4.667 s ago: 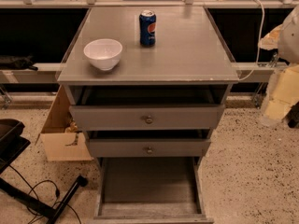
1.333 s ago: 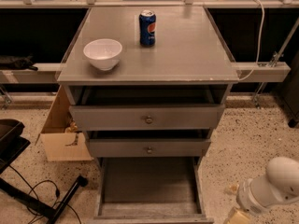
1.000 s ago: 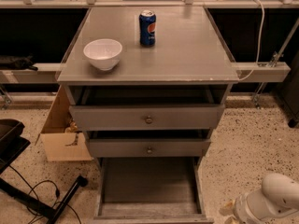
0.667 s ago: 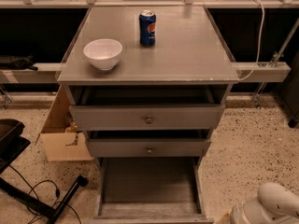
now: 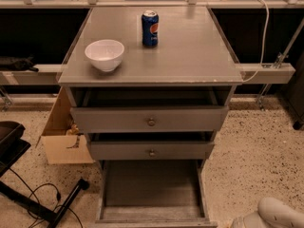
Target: Close bottom drawer
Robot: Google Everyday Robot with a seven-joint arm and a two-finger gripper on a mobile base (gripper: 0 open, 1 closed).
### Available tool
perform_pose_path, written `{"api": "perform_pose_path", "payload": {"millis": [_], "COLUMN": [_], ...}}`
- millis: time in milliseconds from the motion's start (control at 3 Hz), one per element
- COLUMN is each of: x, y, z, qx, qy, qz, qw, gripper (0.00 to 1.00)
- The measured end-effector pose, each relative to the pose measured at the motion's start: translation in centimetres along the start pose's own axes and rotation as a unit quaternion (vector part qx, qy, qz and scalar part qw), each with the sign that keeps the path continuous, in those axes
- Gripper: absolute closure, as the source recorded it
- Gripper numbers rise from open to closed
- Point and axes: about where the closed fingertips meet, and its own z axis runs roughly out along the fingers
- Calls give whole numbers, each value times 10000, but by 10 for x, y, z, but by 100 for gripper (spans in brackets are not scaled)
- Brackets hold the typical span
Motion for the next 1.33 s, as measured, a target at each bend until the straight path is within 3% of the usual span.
{"api": "perform_pose_path", "payload": {"millis": [333, 667, 1000, 1333], "x": [0, 11, 26, 27], "y": [0, 3, -3, -9], "z": [0, 40, 130, 169], "qx": [0, -155, -350, -434], "qy": [0, -247, -550, -711], "qz": [0, 50, -7, -76], "qw": [10000, 9996, 9979, 9965], "gripper": [100, 100, 100, 100]}}
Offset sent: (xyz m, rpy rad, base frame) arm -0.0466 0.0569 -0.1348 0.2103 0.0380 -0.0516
